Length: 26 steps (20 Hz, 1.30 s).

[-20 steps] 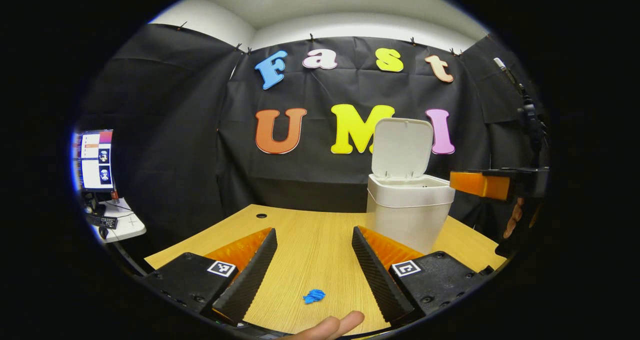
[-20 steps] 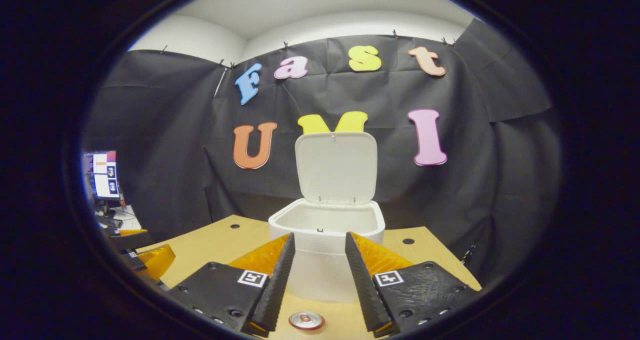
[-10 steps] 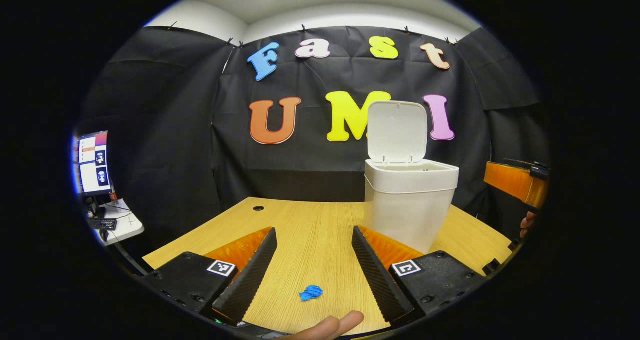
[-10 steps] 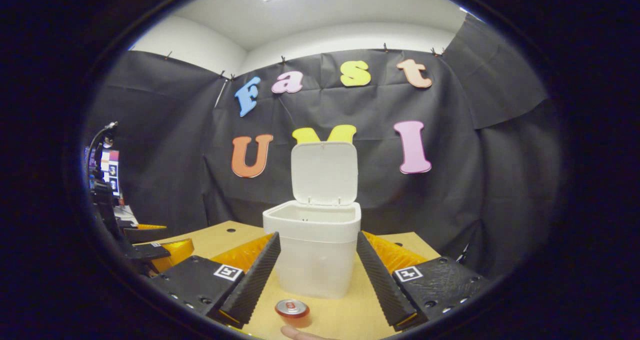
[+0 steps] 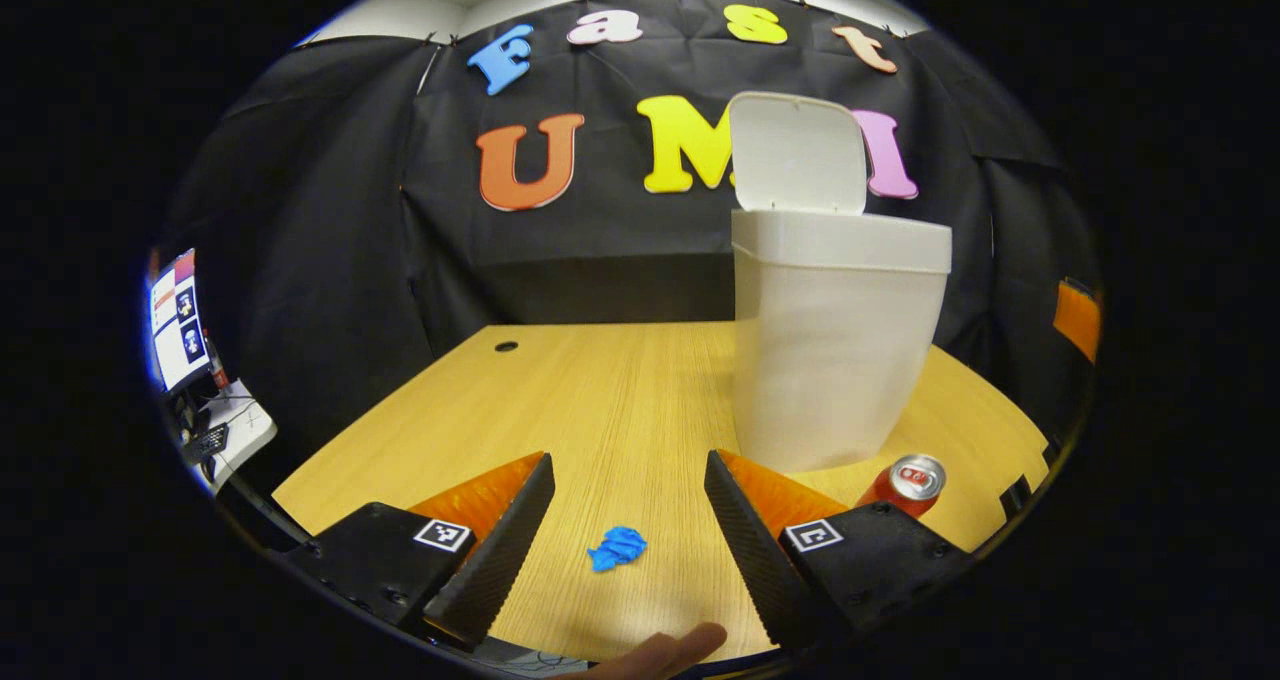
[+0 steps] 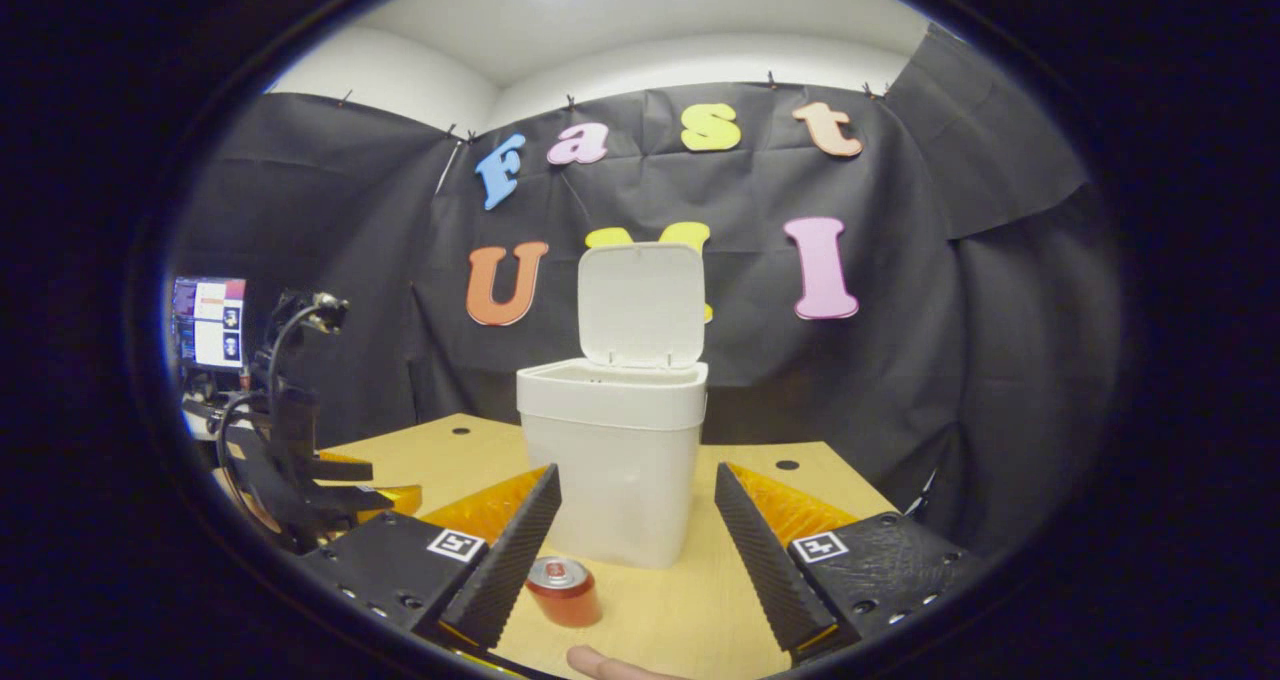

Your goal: Press the lid of the desktop garbage bin to open it, pick up the crumpled paper on the desktop and throw it into the bin, then pick up the pop can on the desktop and drop it into the bin, and finally close the garbage bin lid.

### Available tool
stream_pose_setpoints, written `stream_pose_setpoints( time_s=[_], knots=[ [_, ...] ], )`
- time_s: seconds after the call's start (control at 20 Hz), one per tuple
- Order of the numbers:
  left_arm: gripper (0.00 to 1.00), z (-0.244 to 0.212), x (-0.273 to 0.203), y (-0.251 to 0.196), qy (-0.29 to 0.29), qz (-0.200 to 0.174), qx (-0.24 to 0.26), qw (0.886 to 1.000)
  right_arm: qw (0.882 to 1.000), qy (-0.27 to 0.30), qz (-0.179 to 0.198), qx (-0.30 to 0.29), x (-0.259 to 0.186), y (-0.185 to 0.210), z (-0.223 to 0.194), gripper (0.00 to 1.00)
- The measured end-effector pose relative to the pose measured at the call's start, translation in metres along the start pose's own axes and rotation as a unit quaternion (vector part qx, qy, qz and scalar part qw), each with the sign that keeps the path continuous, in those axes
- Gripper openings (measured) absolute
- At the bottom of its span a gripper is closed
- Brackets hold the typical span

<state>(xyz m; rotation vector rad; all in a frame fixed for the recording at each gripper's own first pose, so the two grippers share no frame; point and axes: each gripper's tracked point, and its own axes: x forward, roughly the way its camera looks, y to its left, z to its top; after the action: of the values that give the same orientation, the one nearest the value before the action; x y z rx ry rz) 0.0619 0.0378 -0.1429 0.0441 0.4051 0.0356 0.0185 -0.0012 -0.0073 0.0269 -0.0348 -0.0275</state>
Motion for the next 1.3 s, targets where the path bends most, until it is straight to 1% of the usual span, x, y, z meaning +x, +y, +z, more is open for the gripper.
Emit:
stream_pose_setpoints(
  time_s=[0.15,0.2,0.25,0.3,0.35,0.4,0.5,0.6,0.65,0.7,0.8,0.85,0.9,0.95,1.0,1.05,1.1,1.15,1.2,1.25,1.3],
  knots=[
    [0.98,-0.036,0.014,0.006,0.059,-0.001,0.005,0.998,1.0,0.007,0.016,-0.011,0.002,0.013,-0.015,0.96],
    [0.98,-0.044,0.013,0.01,0.07,0.001,0.003,0.998,1.0,0.012,0.024,-0.015,0.003,0.019,-0.019,0.95],
    [0.98,-0.05,0.014,0.018,0.075,0.011,-0.004,0.997,0.999,0.019,0.028,-0.021,0.005,0.022,-0.026,0.95],
    [0.98,-0.056,0.017,0.023,0.086,0.014,-0.012,0.996,0.999,0.026,0.028,-0.026,0.007,0.024,-0.031,0.95],
    [0.98,-0.063,0.021,0.026,0.093,0.01,-0.02,0.995,0.999,0.031,0.028,-0.03,0.007,0.025,-0.035,0.95],
    [0.98,-0.074,0.025,0.027,0.104,0.004,-0.028,0.994,0.998,0.035,0.03,-0.033,0.008,0.03,-0.038,0.97],
    [0.98,-0.094,0.03,0.026,0.134,-0.014,-0.04,0.99,0.998,0.04,0.035,-0.037,0.009,0.038,-0.043,0.95],
    [0.98,-0.102,0.037,0.027,0.15,-0.017,-0.045,0.988,0.997,0.046,0.036,-0.042,0.01,0.043,-0.049,0.96],
    [0.98,-0.106,0.039,0.023,0.154,-0.022,-0.045,0.987,0.997,0.048,0.037,-0.046,0.01,0.047,-0.051,0.95],
    [0.98,-0.106,0.04,0.021,0.152,-0.023,-0.04,0.987,0.997,0.048,0.039,-0.051,0.01,0.05,-0.051,0.97],
    [0.98,-0.103,0.044,0.022,0.144,-0.023,-0.023,0.989,0.996,0.047,0.039,-0.06,0.011,0.051,-0.054,0.98],
    [0.98,-0.103,0.046,0.02,0.137,-0.029,-0.021,0.99,0.996,0.048,0.038,-0.063,0.013,0.051,-0.056,0.98],
    [0.98,-0.103,0.048,0.018,0.139,-0.032,-0.023,0.99,0.996,0.051,0.037,-0.064,0.014,0.05,-0.058,0.95],
    [0.96,-0.104,0.05,0.017,0.134,-0.032,-0.023,0.99,0.996,0.053,0.036,-0.063,0.015,0.049,-0.061,0.98],
    [0.96,-0.104,0.051,0.016,0.133,-0.031,-0.024,0.99,0.996,0.056,0.035,-0.061,0.016,0.048,-0.062,0.95],
    [0.95,-0.103,0.051,0.016,0.129,-0.031,-0.025,0.991,0.996,0.059,0.035,-0.059,0.016,0.048,-0.064,0.93],
    [0.94,-0.102,0.052,0.016,0.129,-0.03,-0.025,0.991,0.996,0.063,0.037,-0.055,0.016,0.049,-0.065,0.98],
    [0.91,-0.104,0.051,0.017,0.128,-0.03,-0.024,0.991,0.996,0.067,0.039,-0.048,0.017,0.05,-0.066,0.95],
    [0.9,-0.103,0.05,0.019,0.128,-0.031,-0.024,0.991,0.996,0.072,0.043,-0.036,0.017,0.052,-0.067,0.98],
    [0.86,-0.103,0.05,0.021,0.127,-0.031,-0.024,0.991,0.996,0.078,0.045,-0.02,0.017,0.054,-0.07,0.98],
    [0.85,-0.104,0.05,0.022,0.126,-0.032,-0.024,0.991,0.995,0.084,0.045,-0.006,0.017,0.055,-0.072,0.95]
  ],
)
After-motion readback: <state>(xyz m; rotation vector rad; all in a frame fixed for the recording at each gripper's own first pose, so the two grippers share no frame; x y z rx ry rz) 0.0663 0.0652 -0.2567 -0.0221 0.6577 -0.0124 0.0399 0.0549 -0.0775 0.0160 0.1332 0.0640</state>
